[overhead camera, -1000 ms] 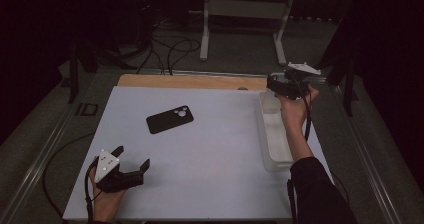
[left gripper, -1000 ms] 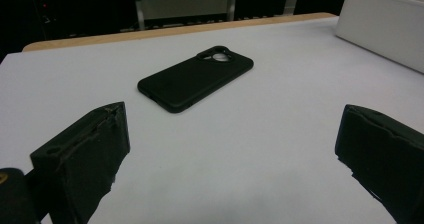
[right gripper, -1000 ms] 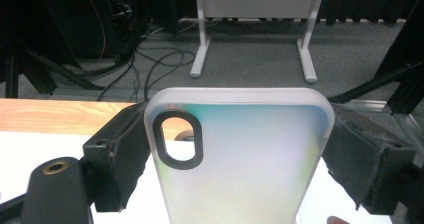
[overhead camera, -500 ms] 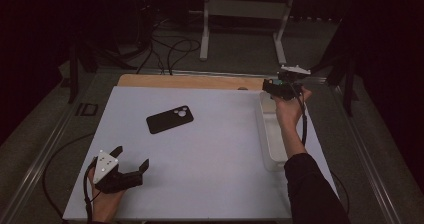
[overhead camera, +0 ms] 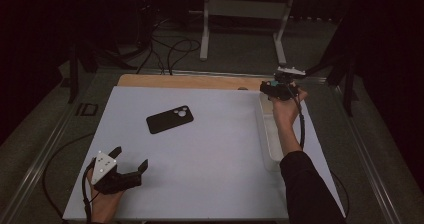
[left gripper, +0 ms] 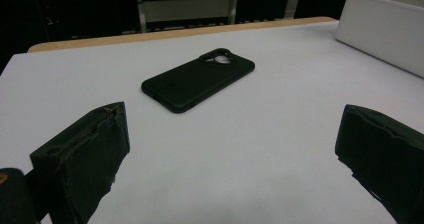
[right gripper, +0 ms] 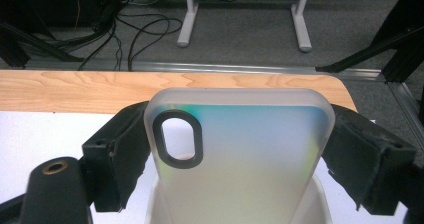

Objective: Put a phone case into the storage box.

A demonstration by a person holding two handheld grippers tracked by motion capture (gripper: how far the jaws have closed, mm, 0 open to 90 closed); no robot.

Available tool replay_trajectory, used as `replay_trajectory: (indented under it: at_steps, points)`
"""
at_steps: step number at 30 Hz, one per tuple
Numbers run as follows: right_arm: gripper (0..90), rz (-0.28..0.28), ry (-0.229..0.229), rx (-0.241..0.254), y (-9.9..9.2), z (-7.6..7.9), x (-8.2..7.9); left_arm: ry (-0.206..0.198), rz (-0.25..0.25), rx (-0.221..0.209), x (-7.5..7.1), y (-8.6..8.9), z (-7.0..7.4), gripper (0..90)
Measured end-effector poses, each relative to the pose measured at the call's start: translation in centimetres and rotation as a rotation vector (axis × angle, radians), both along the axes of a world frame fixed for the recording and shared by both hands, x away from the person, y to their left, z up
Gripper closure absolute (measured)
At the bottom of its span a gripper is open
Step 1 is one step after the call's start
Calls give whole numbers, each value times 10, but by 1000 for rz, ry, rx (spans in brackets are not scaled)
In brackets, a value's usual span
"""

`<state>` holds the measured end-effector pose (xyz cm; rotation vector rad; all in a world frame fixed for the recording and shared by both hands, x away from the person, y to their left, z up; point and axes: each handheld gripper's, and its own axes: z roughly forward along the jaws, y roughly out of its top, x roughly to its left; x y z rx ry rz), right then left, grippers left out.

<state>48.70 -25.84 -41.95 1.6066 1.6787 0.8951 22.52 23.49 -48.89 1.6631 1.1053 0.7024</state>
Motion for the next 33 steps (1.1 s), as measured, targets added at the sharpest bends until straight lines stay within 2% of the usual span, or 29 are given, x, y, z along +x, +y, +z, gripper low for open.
replay_trajectory:
  at_steps: [12, 27, 33]
  points:
    - [163, -6, 4, -10, 0, -4, 3, 4, -1, 2, 0, 0, 0, 14]
    - [161, -19, 68, -27, 3, -11, 4, 5, -1, 0, 0, 0, -1, 14]
    - [160, -14, 57, -19, 2, -12, 6, 6, -1, 0, 0, 0, -1, 14]
